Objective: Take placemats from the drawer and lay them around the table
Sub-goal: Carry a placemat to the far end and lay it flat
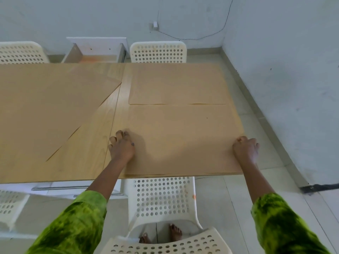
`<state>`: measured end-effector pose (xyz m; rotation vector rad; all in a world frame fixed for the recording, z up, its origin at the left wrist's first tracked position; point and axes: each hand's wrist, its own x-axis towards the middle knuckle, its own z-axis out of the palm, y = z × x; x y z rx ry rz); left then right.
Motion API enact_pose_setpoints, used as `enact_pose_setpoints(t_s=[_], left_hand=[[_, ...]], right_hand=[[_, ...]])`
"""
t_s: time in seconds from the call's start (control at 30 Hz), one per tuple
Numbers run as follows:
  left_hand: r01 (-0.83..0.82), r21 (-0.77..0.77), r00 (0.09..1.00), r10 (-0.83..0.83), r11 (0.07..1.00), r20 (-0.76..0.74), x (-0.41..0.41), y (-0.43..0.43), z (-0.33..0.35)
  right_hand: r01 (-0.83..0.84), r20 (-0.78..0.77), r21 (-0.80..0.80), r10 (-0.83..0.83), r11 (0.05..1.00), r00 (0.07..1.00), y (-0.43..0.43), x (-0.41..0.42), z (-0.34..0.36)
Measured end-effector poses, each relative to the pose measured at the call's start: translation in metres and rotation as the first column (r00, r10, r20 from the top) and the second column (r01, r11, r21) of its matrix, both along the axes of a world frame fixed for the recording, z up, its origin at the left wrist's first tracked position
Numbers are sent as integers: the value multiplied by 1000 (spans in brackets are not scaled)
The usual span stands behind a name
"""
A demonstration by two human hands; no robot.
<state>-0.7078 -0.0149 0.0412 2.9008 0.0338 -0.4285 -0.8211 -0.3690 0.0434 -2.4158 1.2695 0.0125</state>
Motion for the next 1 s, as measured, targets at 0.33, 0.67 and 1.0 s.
enact_pose_setpoints(t_s=[0.33,0.67,1.0], left_hand=[[281,-138,948,-252,950,194,50,-71,4],[551,90,815,-559,829,155,81,-93,-41],[368,98,917,-378,925,124,87,-65,-37]], right_hand=[[-275,151,-64,281,959,948,45,79,-4],[-688,-112,-67,680,722,725,73,135,-32],[-486,-207,-83,462,870,863,-11,116,-28]])
